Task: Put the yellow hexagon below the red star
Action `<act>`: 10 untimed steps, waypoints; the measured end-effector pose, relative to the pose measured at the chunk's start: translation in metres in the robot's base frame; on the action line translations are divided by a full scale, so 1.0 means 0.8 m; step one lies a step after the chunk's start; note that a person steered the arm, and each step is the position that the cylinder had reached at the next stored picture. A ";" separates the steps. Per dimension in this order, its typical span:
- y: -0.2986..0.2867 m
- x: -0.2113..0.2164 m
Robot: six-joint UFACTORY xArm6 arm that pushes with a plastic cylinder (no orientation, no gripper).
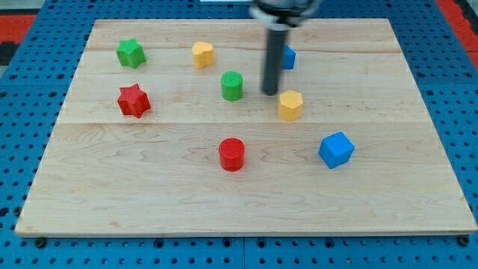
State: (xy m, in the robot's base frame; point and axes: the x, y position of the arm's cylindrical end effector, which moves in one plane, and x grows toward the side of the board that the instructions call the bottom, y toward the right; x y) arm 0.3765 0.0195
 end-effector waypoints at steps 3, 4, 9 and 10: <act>0.096 0.023; -0.012 0.031; -0.043 0.092; -0.092 0.111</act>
State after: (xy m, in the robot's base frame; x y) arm 0.4651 -0.0544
